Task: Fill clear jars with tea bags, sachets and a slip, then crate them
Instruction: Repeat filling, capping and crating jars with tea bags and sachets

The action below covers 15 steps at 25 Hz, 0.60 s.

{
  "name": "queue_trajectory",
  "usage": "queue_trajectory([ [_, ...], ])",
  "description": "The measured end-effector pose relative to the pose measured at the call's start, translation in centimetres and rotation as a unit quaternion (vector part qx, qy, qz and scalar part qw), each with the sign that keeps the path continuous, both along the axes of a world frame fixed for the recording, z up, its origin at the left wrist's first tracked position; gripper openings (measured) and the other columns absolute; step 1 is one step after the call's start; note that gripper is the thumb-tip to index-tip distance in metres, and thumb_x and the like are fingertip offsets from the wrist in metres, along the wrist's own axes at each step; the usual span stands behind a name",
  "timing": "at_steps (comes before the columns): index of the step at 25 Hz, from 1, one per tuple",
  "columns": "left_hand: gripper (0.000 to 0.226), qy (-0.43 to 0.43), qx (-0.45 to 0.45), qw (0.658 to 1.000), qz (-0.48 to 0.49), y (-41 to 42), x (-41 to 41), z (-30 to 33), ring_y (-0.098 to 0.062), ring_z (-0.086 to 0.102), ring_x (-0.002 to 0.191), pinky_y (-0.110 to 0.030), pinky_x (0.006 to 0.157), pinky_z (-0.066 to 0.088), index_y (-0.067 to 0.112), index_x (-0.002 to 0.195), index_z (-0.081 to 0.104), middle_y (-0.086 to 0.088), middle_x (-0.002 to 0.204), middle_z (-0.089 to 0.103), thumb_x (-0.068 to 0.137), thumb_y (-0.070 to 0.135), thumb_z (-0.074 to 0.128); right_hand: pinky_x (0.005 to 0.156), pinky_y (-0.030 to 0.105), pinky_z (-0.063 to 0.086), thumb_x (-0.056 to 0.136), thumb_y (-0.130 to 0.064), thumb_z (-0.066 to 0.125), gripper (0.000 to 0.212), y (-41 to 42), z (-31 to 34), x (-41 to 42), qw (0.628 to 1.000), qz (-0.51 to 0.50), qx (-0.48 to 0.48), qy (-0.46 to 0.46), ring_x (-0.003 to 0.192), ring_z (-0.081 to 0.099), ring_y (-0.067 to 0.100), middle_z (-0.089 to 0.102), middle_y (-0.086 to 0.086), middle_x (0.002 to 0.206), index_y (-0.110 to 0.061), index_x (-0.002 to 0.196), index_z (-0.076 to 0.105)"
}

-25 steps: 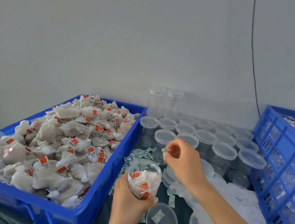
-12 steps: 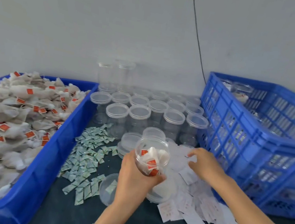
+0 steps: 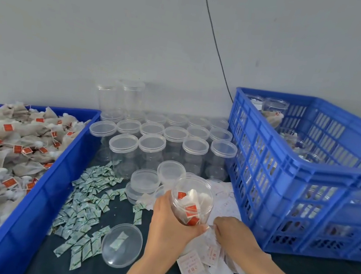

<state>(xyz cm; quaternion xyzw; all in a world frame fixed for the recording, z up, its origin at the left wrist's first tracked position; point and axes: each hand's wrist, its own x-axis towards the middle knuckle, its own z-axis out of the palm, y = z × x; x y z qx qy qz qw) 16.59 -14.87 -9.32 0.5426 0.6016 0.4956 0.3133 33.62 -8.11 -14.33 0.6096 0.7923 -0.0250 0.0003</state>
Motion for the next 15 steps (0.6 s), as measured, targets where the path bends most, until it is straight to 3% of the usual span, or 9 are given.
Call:
queue_trajectory([
  [2, 0.074, 0.005, 0.003, 1.0, 0.001, 0.0, 0.0, 0.0, 0.006, 0.049, 0.097, -0.011, 0.069, 0.039, 0.05, 0.095, 0.037, 0.02, 0.107, 0.047, 0.048, 0.034, 0.093, 0.063, 0.027, 0.038, 0.097, -0.019, 0.036, 0.019, -0.2, 0.2, -0.2, 0.999, -0.021, 0.023, 0.024, 0.079, 0.052, 0.017, 0.062, -0.001, 0.093, -0.018, 0.094, 0.054],
  [4, 0.075, 0.007, 0.006, 1.0, 0.003, -0.1, 0.1, 0.1, 0.006, 0.049, 0.097, -0.011, 0.069, 0.039, 0.05, 0.096, 0.038, 0.02, 0.106, 0.048, 0.048, 0.034, 0.093, 0.066, 0.027, 0.041, 0.096, -0.022, 0.037, 0.02, -0.7, 0.9, -0.1, 0.996, -0.049, 0.034, 0.065, 0.081, 0.057, 0.015, 0.061, -0.006, 0.085, -0.02, 0.088, 0.055],
  [7, 0.073, 0.007, 0.007, 1.0, 0.008, -0.1, 0.2, 0.0, 0.006, 0.05, 0.096, -0.012, 0.069, 0.04, 0.049, 0.096, 0.04, 0.019, 0.106, 0.048, 0.047, 0.032, 0.092, 0.067, 0.022, 0.048, 0.095, -0.025, 0.05, 0.018, -1.5, 3.9, 0.5, 0.965, -0.1, 0.062, 0.232, 0.075, 0.06, 0.006, 0.065, -0.013, 0.079, -0.027, 0.081, 0.06],
  [10, 0.074, 0.005, 0.014, 1.0, 0.008, 0.0, 0.2, -0.1, -0.002, 0.054, 0.099, -0.018, 0.078, 0.044, 0.042, 0.104, 0.048, 0.015, 0.108, 0.051, 0.045, 0.029, 0.091, 0.061, 0.007, 0.044, 0.089, -0.027, 0.062, 0.009, -2.4, 9.3, 0.5, 0.867, -0.081, 0.146, 0.469, 0.066, 0.06, -0.007, 0.067, -0.017, 0.071, -0.031, 0.084, 0.068],
  [12, 0.072, 0.002, 0.015, 1.0, 0.003, 0.0, 0.3, 0.0, -0.003, 0.054, 0.099, -0.021, 0.079, 0.046, 0.039, 0.105, 0.05, 0.015, 0.108, 0.052, 0.046, 0.028, 0.088, 0.054, 0.007, 0.043, 0.084, -0.023, 0.068, 0.007, -3.2, 12.7, -0.4, 0.79, -0.045, 0.083, 0.606, 0.058, 0.059, -0.005, 0.069, -0.011, 0.068, -0.031, 0.083, 0.068],
  [13, 0.072, 0.003, 0.015, 1.0, 0.001, -0.1, 0.4, 0.1, 0.0, 0.053, 0.098, -0.019, 0.078, 0.045, 0.04, 0.105, 0.049, 0.016, 0.107, 0.051, 0.046, 0.028, 0.088, 0.05, 0.008, 0.042, 0.081, -0.023, 0.07, 0.007, -3.7, 13.8, -1.0, 0.78, -0.032, 0.044, 0.624, 0.054, 0.057, -0.003, 0.07, -0.007, 0.069, -0.03, 0.084, 0.068],
  [15, 0.072, 0.009, 0.015, 1.0, -0.007, -0.2, 0.7, 0.5, 0.004, 0.051, 0.097, -0.017, 0.075, 0.044, 0.042, 0.105, 0.048, 0.017, 0.107, 0.049, 0.046, 0.029, 0.088, 0.052, 0.013, 0.045, 0.078, -0.025, 0.072, 0.007, -4.5, 14.5, -2.0, 0.833, -0.006, 0.015, 0.553, 0.054, 0.058, -0.002, 0.07, -0.006, 0.067, -0.028, 0.082, 0.067],
])
